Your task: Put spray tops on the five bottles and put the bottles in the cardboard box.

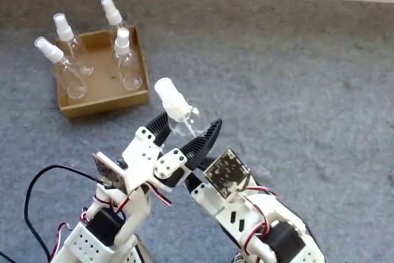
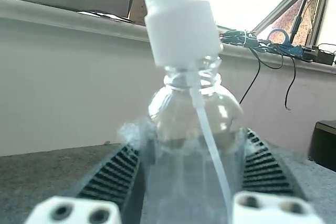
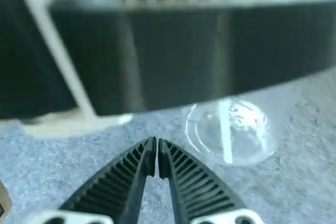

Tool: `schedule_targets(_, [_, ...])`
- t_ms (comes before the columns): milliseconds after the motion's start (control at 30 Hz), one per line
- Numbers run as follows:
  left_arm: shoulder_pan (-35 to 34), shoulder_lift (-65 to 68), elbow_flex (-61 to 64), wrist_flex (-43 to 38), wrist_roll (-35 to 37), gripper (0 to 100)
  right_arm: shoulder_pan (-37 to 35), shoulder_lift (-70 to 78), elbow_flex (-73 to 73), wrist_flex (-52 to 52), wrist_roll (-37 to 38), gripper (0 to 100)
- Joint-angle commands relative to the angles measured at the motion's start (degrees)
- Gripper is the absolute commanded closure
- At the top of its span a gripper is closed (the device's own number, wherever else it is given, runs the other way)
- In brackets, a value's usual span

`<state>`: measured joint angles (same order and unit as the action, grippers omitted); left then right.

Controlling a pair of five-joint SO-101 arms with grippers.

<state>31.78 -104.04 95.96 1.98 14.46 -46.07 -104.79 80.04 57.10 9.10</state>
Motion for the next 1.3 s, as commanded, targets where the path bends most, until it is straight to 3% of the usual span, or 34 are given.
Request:
schedule_targets(0, [0.7,-0.7,1.0,-1.2,1.4,90,5.1,-0.6,0.7,-2.4,-0.6,99.4])
schedule_targets(400, [0.8,-0.7,1.0,1.8,1.5,90,17.5,-0.6,1.1,-7.6,-0.5,99.4])
schedule_targets(800, [0.7,-0.7,1.1,4.4,1.5,90,24.3,-0.6,1.2,-13.6,-0.5,99.4])
schedule_targets(900, [-0.2,-0.7,0.7,4.3,1.4,90,23.9,-0.6,1.2,-13.5,-1.0,99.4])
schedule_targets(1033, [-6.3,-0.8,0.2,1.6,1.4,90,21.7,-0.6,1.2,-13.5,-1.0,99.4])
schedule_targets(1167, [-11.6,-0.8,0.5,-5.3,1.7,90,14.4,-0.6,1.2,-13.5,-0.8,99.4])
schedule_targets(1267, [-11.7,-0.8,1.0,-6.2,1.8,90,8.9,-0.6,1.2,-13.5,-0.7,99.4])
